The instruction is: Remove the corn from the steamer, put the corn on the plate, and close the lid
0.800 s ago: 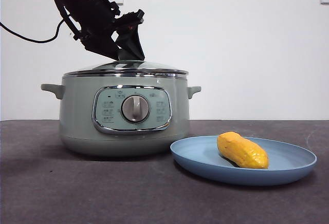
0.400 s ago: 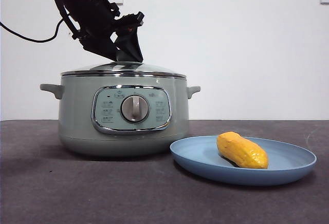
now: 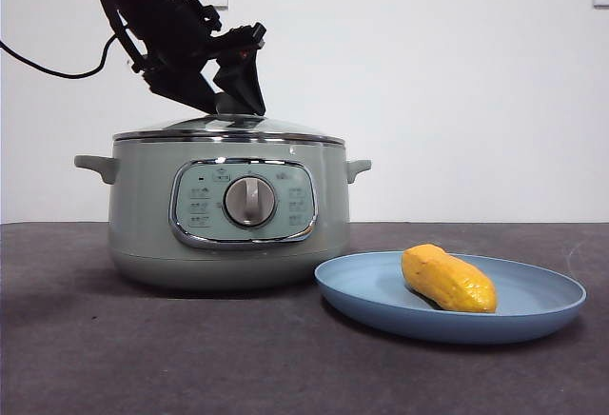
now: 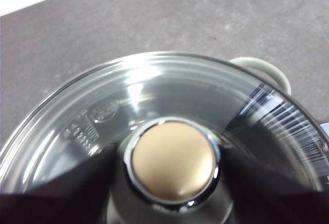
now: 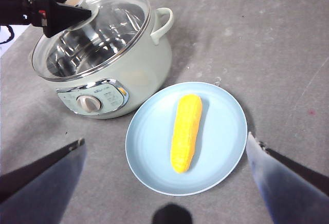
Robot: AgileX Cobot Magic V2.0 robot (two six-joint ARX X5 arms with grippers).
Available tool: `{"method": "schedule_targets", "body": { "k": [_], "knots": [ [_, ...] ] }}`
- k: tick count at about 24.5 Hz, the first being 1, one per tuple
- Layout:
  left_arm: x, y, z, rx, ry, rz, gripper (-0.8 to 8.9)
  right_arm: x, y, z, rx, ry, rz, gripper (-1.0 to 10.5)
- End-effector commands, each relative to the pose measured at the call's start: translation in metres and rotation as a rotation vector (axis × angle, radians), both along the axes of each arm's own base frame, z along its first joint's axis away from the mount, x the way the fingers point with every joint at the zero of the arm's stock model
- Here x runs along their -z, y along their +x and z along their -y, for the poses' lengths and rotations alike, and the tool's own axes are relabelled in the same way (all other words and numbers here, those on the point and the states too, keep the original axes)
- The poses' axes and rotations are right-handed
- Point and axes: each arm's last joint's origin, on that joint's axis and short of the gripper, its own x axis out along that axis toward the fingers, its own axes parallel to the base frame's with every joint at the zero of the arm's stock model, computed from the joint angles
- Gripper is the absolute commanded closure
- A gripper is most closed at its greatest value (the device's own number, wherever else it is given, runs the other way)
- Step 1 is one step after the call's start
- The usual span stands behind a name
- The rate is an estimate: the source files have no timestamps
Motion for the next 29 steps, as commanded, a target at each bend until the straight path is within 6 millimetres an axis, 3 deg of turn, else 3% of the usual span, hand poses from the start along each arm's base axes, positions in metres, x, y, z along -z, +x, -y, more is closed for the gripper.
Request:
{"method": "schedule_targets", "body": {
  "k": [1, 7, 13, 21, 29],
  "knots": [
    [0.015, -0.003, -0.001, 0.009, 0.055, -0.062, 2.47, 0.002, 0.001, -0.001, -0.007, -0.008, -0.001, 2.9],
    [-0.007, -0.013, -0.006, 0.006, 0.03, -0.012, 2.47, 0.002, 0.001, -0.001, -0.007, -0.008, 0.0, 2.9],
    [-0.045, -0.042, -0.018, 0.014, -0.002, 0.032, 2.48, 0.002, 0.001, -0.001, -0.015, -0.02, 0.006, 2.9],
    [-0.096, -0.114, -0.046, 0.097, -0.101, 0.002, 2.49, 0.002, -0.001, -0.002, -0.097, -0.027, 0.01, 2.9],
    [-0.115, -0.182, -0.073, 0.2, -0.176, -0.124, 2.49, 0.007, -0.005, -0.004, -0.241, -0.017, -0.052, 2.9]
  ]
}}
